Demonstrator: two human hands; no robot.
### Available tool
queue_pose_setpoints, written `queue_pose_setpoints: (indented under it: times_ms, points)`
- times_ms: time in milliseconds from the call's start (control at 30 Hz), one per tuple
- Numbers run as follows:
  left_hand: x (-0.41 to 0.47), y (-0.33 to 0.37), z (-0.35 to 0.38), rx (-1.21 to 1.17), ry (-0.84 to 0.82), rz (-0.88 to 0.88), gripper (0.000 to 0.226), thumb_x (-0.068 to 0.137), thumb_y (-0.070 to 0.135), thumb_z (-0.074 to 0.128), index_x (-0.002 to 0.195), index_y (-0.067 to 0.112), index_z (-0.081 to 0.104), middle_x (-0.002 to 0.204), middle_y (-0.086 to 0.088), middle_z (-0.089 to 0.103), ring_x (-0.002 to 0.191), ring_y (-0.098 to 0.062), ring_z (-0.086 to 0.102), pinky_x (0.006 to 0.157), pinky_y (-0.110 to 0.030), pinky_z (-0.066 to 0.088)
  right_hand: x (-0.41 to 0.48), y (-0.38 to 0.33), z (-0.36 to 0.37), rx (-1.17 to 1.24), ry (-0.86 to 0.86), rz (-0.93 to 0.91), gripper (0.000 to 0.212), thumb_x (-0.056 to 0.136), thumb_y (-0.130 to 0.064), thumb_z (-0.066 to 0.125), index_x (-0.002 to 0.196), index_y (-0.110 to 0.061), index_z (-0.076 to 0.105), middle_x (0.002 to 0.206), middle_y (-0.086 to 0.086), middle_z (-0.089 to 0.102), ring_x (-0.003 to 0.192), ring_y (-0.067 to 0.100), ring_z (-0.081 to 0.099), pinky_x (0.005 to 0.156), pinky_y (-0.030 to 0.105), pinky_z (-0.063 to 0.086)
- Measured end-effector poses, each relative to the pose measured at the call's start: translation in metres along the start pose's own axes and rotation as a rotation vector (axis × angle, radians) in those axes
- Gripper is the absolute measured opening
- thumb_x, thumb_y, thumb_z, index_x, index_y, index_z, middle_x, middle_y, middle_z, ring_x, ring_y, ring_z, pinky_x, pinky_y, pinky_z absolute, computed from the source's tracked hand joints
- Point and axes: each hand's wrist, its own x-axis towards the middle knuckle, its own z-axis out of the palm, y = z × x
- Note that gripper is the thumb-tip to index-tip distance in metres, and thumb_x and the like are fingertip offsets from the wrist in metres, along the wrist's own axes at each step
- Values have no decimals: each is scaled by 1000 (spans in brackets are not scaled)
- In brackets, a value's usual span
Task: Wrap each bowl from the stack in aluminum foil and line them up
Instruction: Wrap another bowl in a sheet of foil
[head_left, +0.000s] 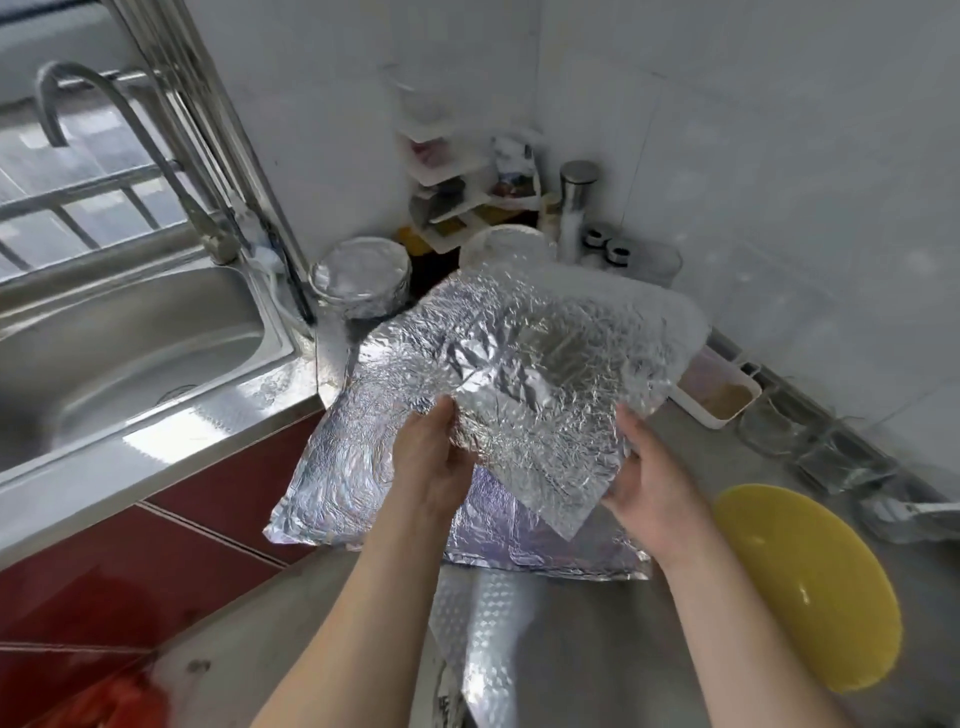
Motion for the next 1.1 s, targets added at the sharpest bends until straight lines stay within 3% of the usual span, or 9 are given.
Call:
queue_pose_setpoints:
  times_ms: [67,133,267,333,467,600,767,933,1100]
  points:
    - [2,-10,-3,101,21,9,34,96,12,59,126,-2,53,116,-17,57,99,-16,52,94,-36,43,4,5,1,-21,82,-14,64,64,-21,80,120,-8,54,89,4,64,58,8,62,55,24,50]
    - [5,-17,-10,187,50,22,36,95,9,60,128,-2,50,113,-22,56,84,-15,50,85,-36,45,12,12,-1,-57,213,-18,53,68,-6,76,114,-6,50,89,8,63,64,13,61,43,21,46]
    - [16,-22,-31,207,83,-1,11,92,4,63,97,8,54,86,-10,58,61,-10,50,54,-21,46,32,28,-9,-240,418,2,47,76,-2,77,110,-11,47,113,18,62,94,30,64,61,36,55]
    - [20,-24,-39,181,86,-25,23,91,3,64,112,6,54,74,-4,54,52,-7,48,49,-18,43,40,33,-10,-242,450,13,56,73,0,78,121,-5,49,111,20,65,92,33,66,71,43,57]
    - [26,-24,-42,170,30,-30,57,91,7,65,141,6,40,96,-4,58,92,-16,56,82,-31,47,43,27,-7,-230,478,-24,44,73,-7,79,111,-8,56,105,16,65,91,33,66,64,40,56]
    - [33,-28,-30,165,4,-53,81,89,21,70,153,6,21,148,-13,38,139,-25,32,105,-42,35,46,21,-8,-250,457,-75,83,50,-26,90,124,-12,55,118,10,64,106,35,62,86,57,54]
    - [36,-36,-22,250,77,1,54,91,21,68,136,2,45,128,-6,59,103,-14,55,73,-31,43,46,14,-3,-279,411,-64,54,72,-7,81,121,-10,58,111,12,68,95,29,67,88,54,54]
    - [26,-34,-15,257,98,72,44,93,18,65,131,4,46,105,0,62,85,-3,54,84,-33,43,43,9,3,-323,395,-83,26,80,-3,75,92,-19,58,101,9,69,75,18,64,70,38,56]
    - [13,-29,-23,157,92,117,50,93,19,65,135,6,41,109,2,61,94,-8,56,84,-35,40,41,7,9,-290,298,-73,84,76,-10,80,146,-13,34,125,3,55,96,24,61,65,37,52]
